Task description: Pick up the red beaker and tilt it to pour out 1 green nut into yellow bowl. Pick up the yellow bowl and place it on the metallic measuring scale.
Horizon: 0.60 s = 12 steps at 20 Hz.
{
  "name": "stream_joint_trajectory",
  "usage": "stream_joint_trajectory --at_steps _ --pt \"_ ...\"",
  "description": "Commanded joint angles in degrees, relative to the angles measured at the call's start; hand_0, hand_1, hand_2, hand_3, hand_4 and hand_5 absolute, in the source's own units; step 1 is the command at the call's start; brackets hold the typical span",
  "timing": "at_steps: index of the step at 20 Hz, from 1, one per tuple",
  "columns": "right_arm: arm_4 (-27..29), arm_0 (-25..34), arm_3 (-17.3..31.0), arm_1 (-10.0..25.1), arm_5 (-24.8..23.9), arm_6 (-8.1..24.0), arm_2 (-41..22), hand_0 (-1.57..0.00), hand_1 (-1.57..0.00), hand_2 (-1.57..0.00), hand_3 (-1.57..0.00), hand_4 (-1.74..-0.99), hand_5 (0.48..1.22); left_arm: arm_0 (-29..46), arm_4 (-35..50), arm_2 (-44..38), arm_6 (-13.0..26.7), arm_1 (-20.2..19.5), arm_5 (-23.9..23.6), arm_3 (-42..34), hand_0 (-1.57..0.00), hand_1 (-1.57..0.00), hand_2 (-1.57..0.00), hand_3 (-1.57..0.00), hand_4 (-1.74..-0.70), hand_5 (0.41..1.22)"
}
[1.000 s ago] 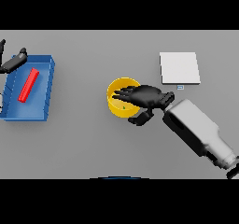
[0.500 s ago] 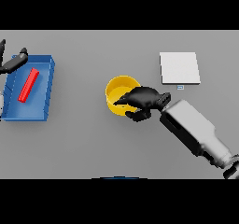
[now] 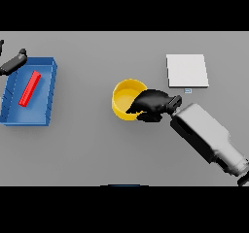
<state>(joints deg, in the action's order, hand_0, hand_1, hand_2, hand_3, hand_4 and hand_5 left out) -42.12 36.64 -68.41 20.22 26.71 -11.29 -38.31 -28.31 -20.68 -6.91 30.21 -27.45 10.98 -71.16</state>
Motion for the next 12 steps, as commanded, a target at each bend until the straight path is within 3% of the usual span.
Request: stream_joint_trajectory --at_steps 1,4,8,12 --pt "0.15 0.45 -0.09 0.22 0.13 0.58 0.42 -1.46 -1.44 -1.44 -1.21 -1.692 1.202 0.43 0.16 0.15 -0.24 0.20 0.13 -0.50 0.00 0.00 0.00 0.00 -0.79 0.725" --pt "2.16 1.03 -2.78 0.82 1.93 2.25 1.48 -1.52 -1.51 -1.50 -1.35 -1.711 1.211 0.62 -0.36 0.42 -0.08 0.21 -0.30 -0.94 0.00 0.00 0.00 0.00 -0.78 0.727" --pt "4.80 2.15 -7.58 4.28 5.34 3.51 3.33 -1.55 -1.54 -1.54 -1.33 -1.721 1.217 0.06 -0.14 -0.04 0.19 -0.37 -0.09 -0.76 0.00 0.00 0.00 0.00 -0.79 0.733" --pt "5.72 2.78 -7.70 5.87 6.39 5.42 4.04 -1.56 -1.55 -1.56 -1.35 -1.724 1.218 -0.42 0.18 -0.23 -1.13 -0.23 -0.18 -0.02 0.00 0.00 0.00 0.00 -0.80 0.737"
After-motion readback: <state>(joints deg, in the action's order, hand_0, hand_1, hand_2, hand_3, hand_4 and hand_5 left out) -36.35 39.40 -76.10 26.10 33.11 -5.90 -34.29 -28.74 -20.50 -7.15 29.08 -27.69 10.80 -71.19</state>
